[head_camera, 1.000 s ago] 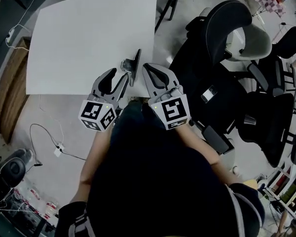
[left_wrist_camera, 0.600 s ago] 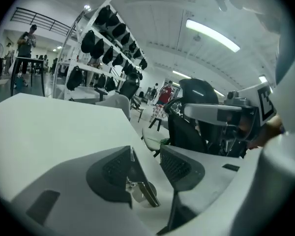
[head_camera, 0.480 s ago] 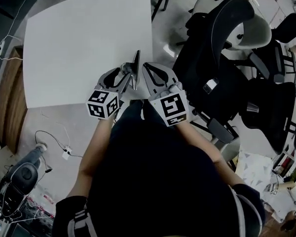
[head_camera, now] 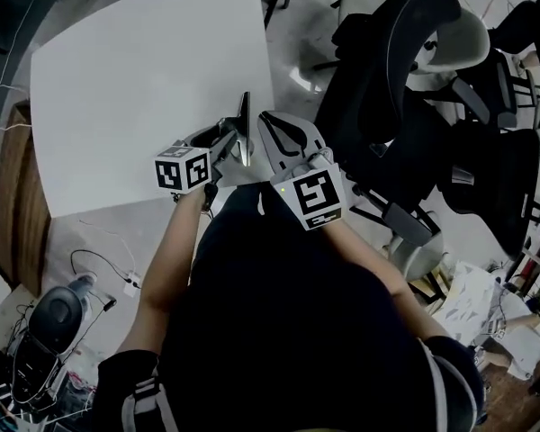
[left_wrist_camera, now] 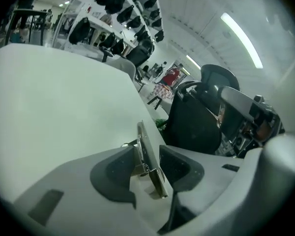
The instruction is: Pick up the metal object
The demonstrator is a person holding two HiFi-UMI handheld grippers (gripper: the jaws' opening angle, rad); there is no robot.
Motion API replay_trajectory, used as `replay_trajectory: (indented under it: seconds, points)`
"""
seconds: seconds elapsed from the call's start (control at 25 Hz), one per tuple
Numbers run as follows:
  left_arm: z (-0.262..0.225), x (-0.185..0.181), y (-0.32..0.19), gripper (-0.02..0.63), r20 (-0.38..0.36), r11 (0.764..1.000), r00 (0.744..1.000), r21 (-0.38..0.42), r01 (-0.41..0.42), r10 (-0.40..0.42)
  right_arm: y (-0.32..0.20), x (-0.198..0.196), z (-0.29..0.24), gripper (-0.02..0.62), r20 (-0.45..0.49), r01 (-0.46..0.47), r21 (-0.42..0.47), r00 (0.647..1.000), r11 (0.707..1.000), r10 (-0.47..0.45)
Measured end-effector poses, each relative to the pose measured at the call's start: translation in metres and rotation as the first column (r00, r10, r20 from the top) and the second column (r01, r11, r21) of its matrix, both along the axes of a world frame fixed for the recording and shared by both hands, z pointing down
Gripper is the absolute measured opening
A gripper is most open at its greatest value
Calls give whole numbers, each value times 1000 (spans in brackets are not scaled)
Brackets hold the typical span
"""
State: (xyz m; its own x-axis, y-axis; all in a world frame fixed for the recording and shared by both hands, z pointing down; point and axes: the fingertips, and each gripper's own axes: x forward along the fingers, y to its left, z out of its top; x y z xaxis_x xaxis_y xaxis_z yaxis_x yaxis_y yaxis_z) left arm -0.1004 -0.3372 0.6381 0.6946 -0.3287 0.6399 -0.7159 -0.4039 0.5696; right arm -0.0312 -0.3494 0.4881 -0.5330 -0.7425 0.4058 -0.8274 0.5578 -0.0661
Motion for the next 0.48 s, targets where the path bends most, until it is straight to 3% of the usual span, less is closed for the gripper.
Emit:
replay_trajectory:
  seconds: [0.2, 0.36, 0.48]
  points:
    - [14, 6, 3, 147, -83, 991, 996, -125, -42, 31, -1, -2, 5, 28, -10, -15, -6, 1000, 1000, 15]
    - [11, 7, 2, 61, -111, 987, 993, -148, -54, 38, -1, -3, 9, 28, -16, -20, -10, 1000, 1000, 20]
    - [11, 9, 2, 33, -132, 986, 991, -157, -58, 37, -2, -2, 9, 28, -18, -23, -12, 1000, 1000, 23]
